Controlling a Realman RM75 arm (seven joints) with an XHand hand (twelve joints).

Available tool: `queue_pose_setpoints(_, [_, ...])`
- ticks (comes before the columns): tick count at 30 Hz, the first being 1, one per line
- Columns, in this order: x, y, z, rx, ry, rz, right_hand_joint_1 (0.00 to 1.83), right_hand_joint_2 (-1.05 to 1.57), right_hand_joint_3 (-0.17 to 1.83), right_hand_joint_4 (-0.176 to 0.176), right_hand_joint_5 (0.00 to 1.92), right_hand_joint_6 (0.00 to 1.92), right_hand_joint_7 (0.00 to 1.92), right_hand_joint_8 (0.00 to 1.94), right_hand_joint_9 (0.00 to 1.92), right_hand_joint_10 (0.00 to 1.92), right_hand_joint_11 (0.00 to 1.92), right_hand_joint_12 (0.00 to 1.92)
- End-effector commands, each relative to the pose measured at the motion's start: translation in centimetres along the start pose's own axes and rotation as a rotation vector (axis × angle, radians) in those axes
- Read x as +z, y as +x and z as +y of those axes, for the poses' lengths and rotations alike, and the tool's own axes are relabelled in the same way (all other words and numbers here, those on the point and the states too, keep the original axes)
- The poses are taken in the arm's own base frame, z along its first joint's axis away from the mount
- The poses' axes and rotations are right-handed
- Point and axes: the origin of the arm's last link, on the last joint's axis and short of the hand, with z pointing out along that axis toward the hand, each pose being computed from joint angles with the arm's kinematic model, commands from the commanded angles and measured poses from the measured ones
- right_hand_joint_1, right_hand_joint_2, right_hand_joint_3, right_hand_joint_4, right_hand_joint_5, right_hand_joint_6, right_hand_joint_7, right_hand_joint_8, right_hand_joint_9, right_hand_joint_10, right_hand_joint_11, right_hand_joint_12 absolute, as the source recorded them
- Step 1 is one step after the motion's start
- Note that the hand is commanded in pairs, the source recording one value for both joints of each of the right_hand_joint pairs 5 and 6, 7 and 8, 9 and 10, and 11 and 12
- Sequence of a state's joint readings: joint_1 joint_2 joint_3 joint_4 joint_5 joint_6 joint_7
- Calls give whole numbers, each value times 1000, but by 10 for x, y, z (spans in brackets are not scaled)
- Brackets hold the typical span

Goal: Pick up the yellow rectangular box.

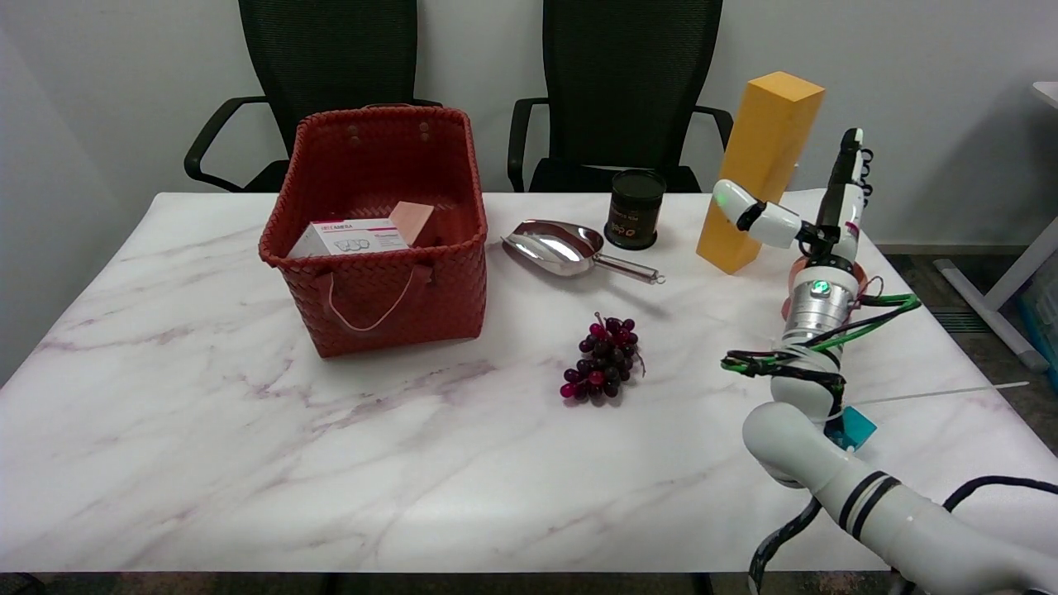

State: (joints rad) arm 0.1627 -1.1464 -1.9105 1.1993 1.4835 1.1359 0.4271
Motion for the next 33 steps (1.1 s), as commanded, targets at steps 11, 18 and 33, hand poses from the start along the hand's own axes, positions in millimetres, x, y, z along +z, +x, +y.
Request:
queue_pose_setpoints(11, [53,-3,17,24,-149,-37,1167,24,395,0,0,0,0,0,0,0,0,0])
queue_pose_setpoints(18, [61,-5,13,-56,-197,-41,1173,24,409,0,0,0,0,0,0,0,0,0])
queue_pose_setpoints(33, [79,5,22,-73,-255,-17,1187,-7,430,0,0,0,0,0,0,0,0,0])
